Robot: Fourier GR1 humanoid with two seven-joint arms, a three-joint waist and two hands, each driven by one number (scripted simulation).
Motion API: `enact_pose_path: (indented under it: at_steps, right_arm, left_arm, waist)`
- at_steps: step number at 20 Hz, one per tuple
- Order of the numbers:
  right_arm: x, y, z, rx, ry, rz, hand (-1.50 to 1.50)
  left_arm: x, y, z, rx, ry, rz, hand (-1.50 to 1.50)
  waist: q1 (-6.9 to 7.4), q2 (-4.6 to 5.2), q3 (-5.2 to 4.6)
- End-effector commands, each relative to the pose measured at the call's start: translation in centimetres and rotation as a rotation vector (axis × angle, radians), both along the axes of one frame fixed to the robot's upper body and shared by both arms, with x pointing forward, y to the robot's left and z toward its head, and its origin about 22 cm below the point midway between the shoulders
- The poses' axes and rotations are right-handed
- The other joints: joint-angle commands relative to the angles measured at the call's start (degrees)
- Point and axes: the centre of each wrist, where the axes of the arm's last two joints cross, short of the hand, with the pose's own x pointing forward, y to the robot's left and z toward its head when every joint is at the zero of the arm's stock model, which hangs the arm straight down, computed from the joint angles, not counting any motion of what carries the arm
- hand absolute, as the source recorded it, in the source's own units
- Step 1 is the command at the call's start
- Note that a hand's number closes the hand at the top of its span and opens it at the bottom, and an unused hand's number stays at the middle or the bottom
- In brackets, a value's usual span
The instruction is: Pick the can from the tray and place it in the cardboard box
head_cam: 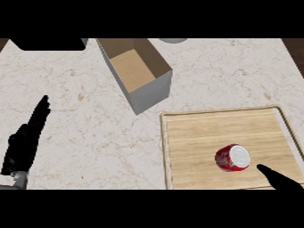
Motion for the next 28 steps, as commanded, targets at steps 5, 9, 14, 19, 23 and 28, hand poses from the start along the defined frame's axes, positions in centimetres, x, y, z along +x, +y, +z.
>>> enact_pose_path:
  at_steps: [5,9,14,19,23,28]
  right_arm:
    - [-2.0,2.6,4.0,0.038,0.528,0.122,-1.5]
    - [-0.7,6.1,6.9,0.087,0.597,0.127,-1.5]
    - [0.4,7.8,7.6,0.09,0.668,0.095,-1.5]
    - [2.7,9.7,6.8,0.107,0.675,0.052,-1.5]
    - [3.0,10.4,5.8,0.108,0.726,0.052,-1.5]
    - [4.1,10.0,5.1,0.118,0.759,0.026,-1.5]
  left_arm:
    - [0.4,-0.7,0.1,0.007,-0.005,0.002,0.0]
    - [0.3,-3.3,-0.6,0.007,-0.001,-0.031,0.0]
    - [-0.2,-1.7,-0.7,-0.015,0.01,-0.03,0.0]
    - [0.8,-1.3,0.2,-0.007,0.003,-0.028,0.0]
    - [0.7,-0.1,1.0,0.003,-0.02,-0.019,0.0]
    - [-0.4,-1.5,-0.3,-0.007,-0.001,-0.008,0.0]
  waist:
    - [1.18,0.38,0.03]
    - [1.64,0.29,0.25]
    - [1.38,0.08,0.3]
    - [1.27,0.12,0.32]
    - [1.18,0.05,0.36]
    - [1.03,0.06,0.41]
